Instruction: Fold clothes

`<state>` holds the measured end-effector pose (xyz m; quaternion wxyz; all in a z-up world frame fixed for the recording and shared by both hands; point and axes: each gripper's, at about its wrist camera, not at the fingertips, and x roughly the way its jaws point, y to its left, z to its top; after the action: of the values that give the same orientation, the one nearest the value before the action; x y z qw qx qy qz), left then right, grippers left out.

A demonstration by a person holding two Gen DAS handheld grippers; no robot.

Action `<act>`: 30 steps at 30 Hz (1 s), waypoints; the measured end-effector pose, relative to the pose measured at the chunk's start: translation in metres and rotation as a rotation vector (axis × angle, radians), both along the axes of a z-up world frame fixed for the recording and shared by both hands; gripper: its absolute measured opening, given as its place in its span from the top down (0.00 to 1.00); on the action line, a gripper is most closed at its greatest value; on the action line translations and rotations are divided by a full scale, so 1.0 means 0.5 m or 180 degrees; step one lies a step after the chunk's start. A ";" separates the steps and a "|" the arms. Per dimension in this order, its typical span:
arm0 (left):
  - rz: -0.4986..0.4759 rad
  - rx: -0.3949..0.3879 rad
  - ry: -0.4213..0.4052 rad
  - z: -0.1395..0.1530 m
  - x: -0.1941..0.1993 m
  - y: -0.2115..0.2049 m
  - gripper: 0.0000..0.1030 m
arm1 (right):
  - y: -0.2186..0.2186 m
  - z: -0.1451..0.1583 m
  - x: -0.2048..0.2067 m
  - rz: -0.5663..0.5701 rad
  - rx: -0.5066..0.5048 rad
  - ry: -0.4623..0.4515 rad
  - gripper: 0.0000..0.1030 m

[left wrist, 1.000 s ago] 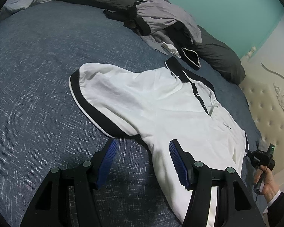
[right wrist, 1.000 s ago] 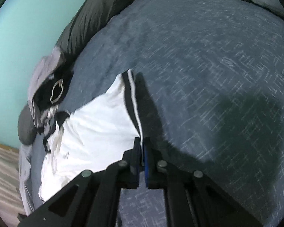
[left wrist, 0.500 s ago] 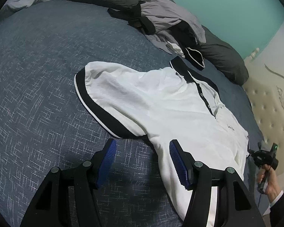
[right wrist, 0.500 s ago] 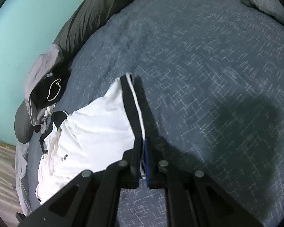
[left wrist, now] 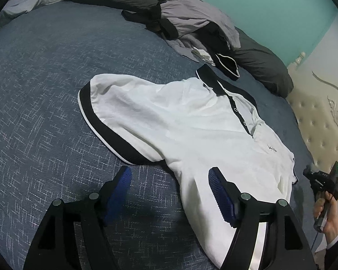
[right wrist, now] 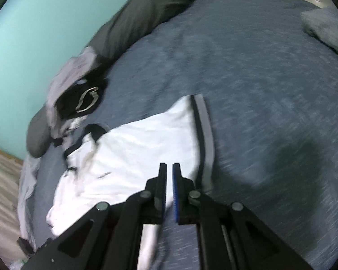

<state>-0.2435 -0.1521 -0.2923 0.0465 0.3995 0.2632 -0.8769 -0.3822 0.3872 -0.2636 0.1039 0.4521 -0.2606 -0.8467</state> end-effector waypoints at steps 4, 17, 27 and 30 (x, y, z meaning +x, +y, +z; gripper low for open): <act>-0.0006 0.0004 0.0007 0.003 0.000 0.000 0.28 | -0.077 0.022 0.003 0.0347 0.0000 -0.0008 0.95; 0.0014 0.0035 0.0013 0.003 -0.002 -0.004 0.25 | -0.220 0.028 0.013 0.0929 0.0121 -0.0105 0.68; -0.0075 -0.0085 0.0063 0.032 0.009 0.028 0.22 | -0.241 0.028 0.055 0.0988 0.0119 -0.0155 0.68; -0.0150 -0.0111 0.0032 0.036 0.020 0.047 0.22 | -0.244 0.037 0.074 0.1057 0.0144 -0.0165 0.68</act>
<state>-0.2333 -0.1286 -0.2741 0.0315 0.4003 0.2386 -0.8842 -0.3451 0.2650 -0.2449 0.2253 0.5129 -0.1658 -0.8116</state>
